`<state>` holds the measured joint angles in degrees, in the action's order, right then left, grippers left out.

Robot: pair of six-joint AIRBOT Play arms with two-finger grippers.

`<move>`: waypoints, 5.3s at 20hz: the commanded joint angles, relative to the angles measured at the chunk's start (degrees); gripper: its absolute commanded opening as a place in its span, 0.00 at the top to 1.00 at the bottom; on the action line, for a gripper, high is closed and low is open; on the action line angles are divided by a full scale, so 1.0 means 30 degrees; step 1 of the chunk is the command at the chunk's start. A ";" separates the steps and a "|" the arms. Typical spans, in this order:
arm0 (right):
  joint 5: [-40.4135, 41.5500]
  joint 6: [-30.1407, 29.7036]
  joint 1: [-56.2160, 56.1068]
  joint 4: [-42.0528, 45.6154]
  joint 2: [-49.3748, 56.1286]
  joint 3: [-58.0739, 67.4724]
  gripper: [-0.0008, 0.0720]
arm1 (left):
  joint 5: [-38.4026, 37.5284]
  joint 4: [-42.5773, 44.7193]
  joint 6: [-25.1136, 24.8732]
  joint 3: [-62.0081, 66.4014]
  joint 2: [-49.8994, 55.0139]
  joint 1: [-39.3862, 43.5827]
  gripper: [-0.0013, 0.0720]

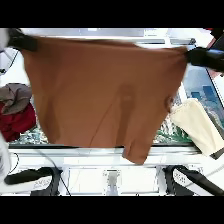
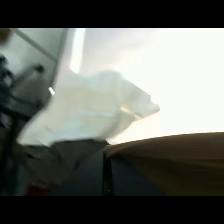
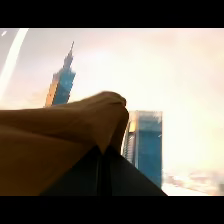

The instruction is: Fold the shirts.

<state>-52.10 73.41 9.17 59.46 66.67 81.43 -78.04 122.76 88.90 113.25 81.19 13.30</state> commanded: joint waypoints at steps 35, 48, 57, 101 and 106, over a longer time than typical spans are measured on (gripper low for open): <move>-0.1719 -0.3031 0.3337 -0.8320 -0.0321 -1.6138 0.27 | 0.2463 -1.4192 0.0641 -2.5769 -1.4280 -1.0506 0.34; 0.5566 -0.2266 -0.0838 -1.0411 0.0656 -1.7821 0.35 | 0.2652 -1.5846 -0.0146 -2.5769 -1.4280 -1.0506 0.25; 0.5173 -0.2499 -0.1137 -1.1708 0.2011 -1.7799 0.46 | 0.2922 -1.5846 -0.0153 -2.5769 -1.4280 -1.0506 0.25; 0.4626 -0.5406 -0.2616 -1.3610 0.1770 -1.7573 0.96 | 1.1606 -3.7106 -0.8808 -3.1306 -0.7264 -1.7260 0.96; 0.3053 -0.5552 -0.0947 -1.2050 -0.2164 -1.5008 0.96 | 0.6943 -4.2242 -1.5511 -2.6498 -0.8619 -1.7303 0.96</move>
<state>-39.66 57.39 3.36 20.34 66.35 32.49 -49.78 5.96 53.28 26.50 57.56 -38.54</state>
